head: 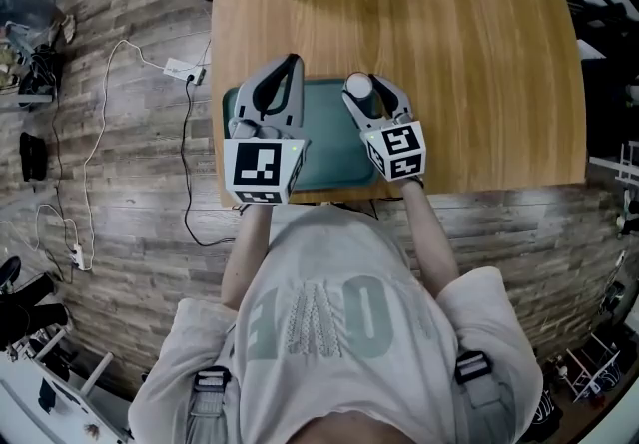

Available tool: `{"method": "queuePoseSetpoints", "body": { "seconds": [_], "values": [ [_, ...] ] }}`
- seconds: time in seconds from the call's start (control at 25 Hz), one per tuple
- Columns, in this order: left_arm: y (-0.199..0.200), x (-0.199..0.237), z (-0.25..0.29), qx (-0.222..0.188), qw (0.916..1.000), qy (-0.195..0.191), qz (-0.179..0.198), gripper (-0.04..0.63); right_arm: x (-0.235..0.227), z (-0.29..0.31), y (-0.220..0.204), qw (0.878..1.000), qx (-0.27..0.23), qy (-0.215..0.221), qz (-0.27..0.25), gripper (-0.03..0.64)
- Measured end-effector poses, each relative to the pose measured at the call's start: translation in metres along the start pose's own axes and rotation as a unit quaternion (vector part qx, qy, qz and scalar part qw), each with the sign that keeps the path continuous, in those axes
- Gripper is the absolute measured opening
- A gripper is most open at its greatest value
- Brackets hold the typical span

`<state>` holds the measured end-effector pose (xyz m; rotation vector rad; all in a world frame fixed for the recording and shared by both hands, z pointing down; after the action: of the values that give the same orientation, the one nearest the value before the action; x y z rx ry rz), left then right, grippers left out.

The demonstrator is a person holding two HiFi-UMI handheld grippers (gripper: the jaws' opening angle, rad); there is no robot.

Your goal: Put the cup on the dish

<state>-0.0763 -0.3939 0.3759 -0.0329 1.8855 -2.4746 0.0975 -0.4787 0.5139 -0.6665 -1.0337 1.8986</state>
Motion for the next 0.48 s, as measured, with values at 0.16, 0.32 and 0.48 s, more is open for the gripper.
{"method": "queuePoseSetpoints", "body": {
  "seconds": [0.16, 0.32, 0.48],
  "values": [
    [0.000, 0.000, -0.002, -0.005, 1.0000, -0.003, 0.002, 0.009, -0.001, -0.001, -0.002, 1.000, -0.012, 0.005, 0.011, 0.247],
    [0.004, 0.001, -0.007, -0.014, 0.9999, -0.004, 0.001, 0.009, 0.000, -0.012, 0.018, 0.999, -0.046, -0.002, 0.009, 0.247],
    [0.013, -0.001, -0.014, -0.031, 0.9995, -0.003, 0.001, 0.009, 0.003, -0.038, 0.068, 0.994, -0.106, -0.019, -0.015, 0.247]
  ]
}}
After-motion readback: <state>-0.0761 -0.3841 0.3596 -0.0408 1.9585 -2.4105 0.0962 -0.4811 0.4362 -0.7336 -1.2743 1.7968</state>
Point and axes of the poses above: the fingertips, and each gripper's own axes: z forward along the fingers, x to its left, y out of its top, the point moved 9 cm from there along -z, backward along the fingers, and after that the axes turned 6 degrees about x, right-handed, at the moved point
